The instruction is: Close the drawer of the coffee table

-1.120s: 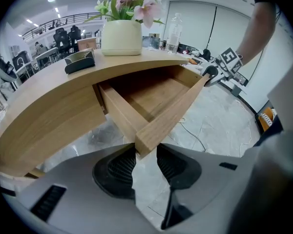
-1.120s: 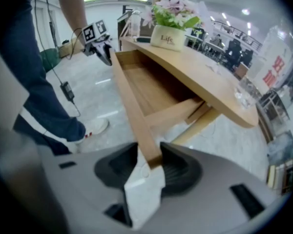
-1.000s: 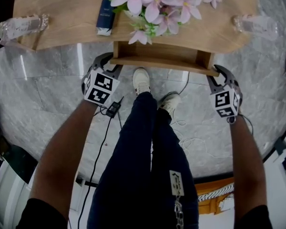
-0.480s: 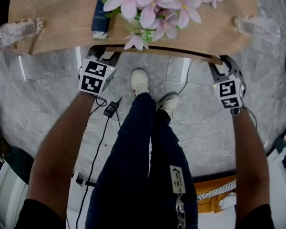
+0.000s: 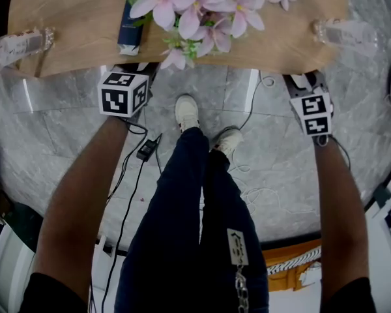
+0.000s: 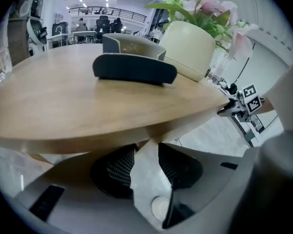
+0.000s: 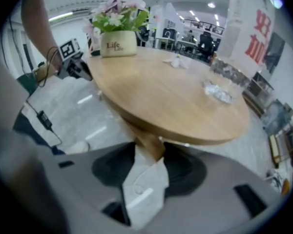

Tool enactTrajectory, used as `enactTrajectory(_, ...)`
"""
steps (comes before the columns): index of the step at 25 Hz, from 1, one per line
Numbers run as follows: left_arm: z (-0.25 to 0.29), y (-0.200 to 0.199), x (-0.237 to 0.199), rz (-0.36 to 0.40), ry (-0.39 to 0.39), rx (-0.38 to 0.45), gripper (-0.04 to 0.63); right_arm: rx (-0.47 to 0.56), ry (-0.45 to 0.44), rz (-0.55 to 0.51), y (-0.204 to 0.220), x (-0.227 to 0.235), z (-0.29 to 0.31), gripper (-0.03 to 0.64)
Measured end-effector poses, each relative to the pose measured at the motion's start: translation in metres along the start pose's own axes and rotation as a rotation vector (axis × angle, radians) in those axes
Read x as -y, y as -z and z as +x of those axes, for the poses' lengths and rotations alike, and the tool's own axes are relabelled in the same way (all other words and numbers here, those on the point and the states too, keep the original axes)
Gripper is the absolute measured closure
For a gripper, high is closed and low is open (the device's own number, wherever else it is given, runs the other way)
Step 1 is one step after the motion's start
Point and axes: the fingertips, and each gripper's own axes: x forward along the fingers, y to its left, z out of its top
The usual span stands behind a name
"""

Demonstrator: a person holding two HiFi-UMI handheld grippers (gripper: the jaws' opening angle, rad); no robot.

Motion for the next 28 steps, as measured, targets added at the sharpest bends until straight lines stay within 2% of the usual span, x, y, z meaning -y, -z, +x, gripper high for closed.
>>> enactTrajectory(7,-0.017,0.014,-0.011,-0.038,-0.036,-0.001,0.439,0.022,0.064,0.181,0.008,0.009,-0.017,0.42)
enactTrajectory(11,-0.043,0.055,-0.002,-0.058,-0.037,-0.059,0.439,0.016,0.115,0.318,0.025,0.021,-0.043,0.42)
enactTrajectory(15,-0.077,0.098,0.032,-0.09,0.0,-0.118,0.448,0.044,0.184,0.464,0.051,0.042,-0.092,0.433)
enactTrajectory(16,-0.087,0.101,0.042,-0.107,0.01,-0.108,0.451,0.073,0.225,0.515,0.058,0.053,-0.112,0.452)
enactTrajectory(18,-0.108,0.09,0.062,-0.17,0.022,-0.036,0.468,0.159,0.341,0.675,0.074,0.087,-0.16,0.505)
enactTrajectory(20,-0.133,0.055,0.082,-0.23,0.025,0.088,0.494,0.286,0.441,0.842,0.078,0.124,-0.214,0.558)
enactTrajectory(21,-0.147,0.031,0.092,-0.246,0.024,0.156,0.52,0.36,0.466,0.881,0.069,0.139,-0.241,0.57)
enactTrajectory(22,-0.162,0.004,0.102,-0.255,0.027,0.224,0.551,0.429,0.472,0.872,0.051,0.15,-0.268,0.574)
enactTrajectory(23,-0.179,-0.024,0.113,-0.259,0.035,0.291,0.563,0.483,0.464,0.818,0.029,0.154,-0.293,0.576)
enactTrajectory(25,-0.217,-0.088,0.137,-0.236,0.063,0.421,0.571,0.555,0.428,0.636,-0.024,0.148,-0.34,0.578)
enactTrajectory(28,-0.28,-0.197,0.171,-0.101,0.097,0.607,0.572,0.652,0.385,0.381,-0.109,0.128,-0.406,0.581)
